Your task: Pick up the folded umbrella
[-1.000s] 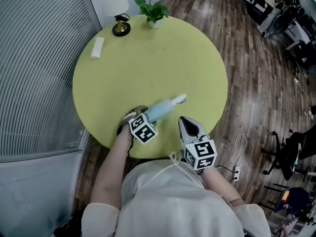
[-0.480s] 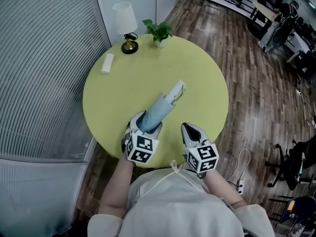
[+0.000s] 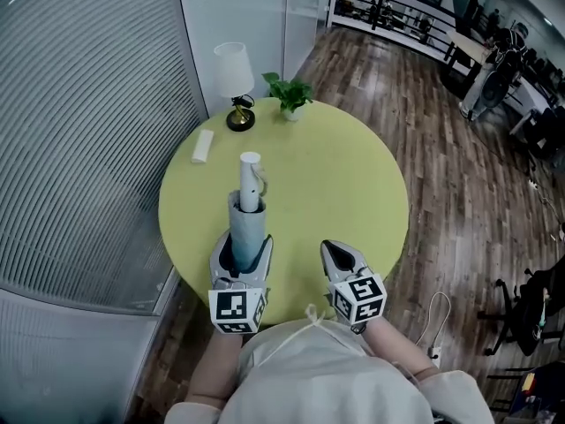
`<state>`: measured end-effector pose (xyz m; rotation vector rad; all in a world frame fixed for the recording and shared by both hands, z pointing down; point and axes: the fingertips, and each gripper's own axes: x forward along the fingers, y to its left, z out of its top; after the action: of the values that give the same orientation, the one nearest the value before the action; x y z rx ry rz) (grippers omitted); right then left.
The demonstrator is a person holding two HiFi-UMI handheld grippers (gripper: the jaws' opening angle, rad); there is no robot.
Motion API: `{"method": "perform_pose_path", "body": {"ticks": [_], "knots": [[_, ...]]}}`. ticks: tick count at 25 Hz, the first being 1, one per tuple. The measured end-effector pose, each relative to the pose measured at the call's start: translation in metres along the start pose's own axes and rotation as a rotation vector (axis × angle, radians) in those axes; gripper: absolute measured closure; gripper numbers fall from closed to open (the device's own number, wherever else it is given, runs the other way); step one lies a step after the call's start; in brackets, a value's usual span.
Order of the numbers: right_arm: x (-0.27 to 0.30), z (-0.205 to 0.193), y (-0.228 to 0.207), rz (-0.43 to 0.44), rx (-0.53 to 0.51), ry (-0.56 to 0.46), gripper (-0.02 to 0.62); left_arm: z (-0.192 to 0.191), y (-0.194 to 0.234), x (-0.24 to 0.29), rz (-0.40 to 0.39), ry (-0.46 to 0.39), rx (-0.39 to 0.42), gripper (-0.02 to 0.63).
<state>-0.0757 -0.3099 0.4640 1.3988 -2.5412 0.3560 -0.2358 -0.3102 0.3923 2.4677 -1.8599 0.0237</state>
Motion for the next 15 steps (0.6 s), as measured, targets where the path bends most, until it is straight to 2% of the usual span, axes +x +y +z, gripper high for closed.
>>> {"method": "perform_pose_path", "body": {"ticks": [4,15], "knots": [[-0.001,0.014,-0.001,-0.02,-0.018,-0.049,0.597,0.012,0.006,-0.008,0.044,-0.046,-0.033,0.301],[0.005,0.031,0.012,0.001,-0.046,-0.085,0.597,0.007,0.008,-0.005,0.036,-0.028,0.018,0.301]]}}
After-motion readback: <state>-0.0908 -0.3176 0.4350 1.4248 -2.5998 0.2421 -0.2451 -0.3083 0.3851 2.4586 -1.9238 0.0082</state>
